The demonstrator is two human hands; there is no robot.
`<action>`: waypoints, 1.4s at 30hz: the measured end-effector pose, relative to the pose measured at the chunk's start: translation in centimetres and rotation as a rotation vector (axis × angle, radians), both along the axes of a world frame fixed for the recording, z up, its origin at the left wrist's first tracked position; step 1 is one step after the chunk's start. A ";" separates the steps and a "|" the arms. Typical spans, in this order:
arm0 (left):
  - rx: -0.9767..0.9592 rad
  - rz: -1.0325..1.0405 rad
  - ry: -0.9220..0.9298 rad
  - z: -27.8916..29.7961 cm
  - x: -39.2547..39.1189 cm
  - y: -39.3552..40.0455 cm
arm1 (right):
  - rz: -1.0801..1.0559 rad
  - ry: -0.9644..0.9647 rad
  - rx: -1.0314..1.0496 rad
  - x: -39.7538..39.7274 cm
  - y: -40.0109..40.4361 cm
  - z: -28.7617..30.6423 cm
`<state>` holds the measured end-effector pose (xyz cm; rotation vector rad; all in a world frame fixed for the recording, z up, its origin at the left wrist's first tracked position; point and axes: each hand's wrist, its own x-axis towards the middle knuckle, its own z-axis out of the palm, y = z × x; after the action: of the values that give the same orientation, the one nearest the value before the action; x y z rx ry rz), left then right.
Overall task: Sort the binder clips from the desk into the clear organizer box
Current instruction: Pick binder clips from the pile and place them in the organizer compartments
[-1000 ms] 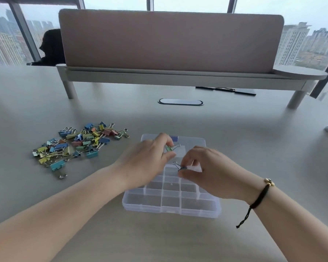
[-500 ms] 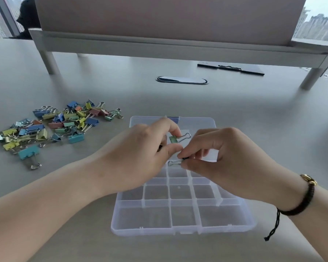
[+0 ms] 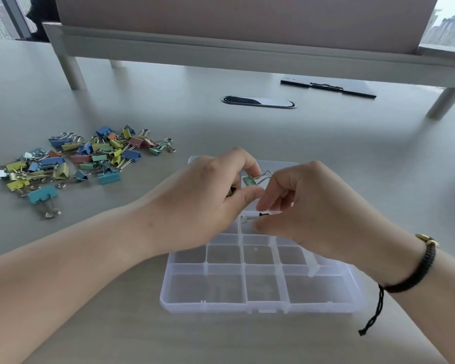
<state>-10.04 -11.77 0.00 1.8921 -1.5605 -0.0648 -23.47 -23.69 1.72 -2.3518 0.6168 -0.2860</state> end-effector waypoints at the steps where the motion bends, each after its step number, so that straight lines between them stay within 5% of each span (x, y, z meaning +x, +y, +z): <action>1: -0.002 0.000 0.008 0.0 0.0 0.0 | -0.003 0.006 -0.004 0.1 0.0 0.0; 19: -0.049 -0.021 -0.067 -0.2 0.2 0.2 | 0.063 -0.060 0.004 0.1 -1.1 -0.3; 30: -0.093 -0.036 -0.236 1.4 0.4 0.8 | 0.085 -0.359 0.080 -0.4 -1.1 0.2; 42: 0.141 -0.060 0.121 3.2 0.8 1.3 | 0.157 -0.303 -0.054 -0.7 -1.2 0.4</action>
<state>-9.28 -10.43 3.17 1.9098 -1.5653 -0.3174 -24.19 -24.86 2.14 -2.3285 0.2810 -0.5801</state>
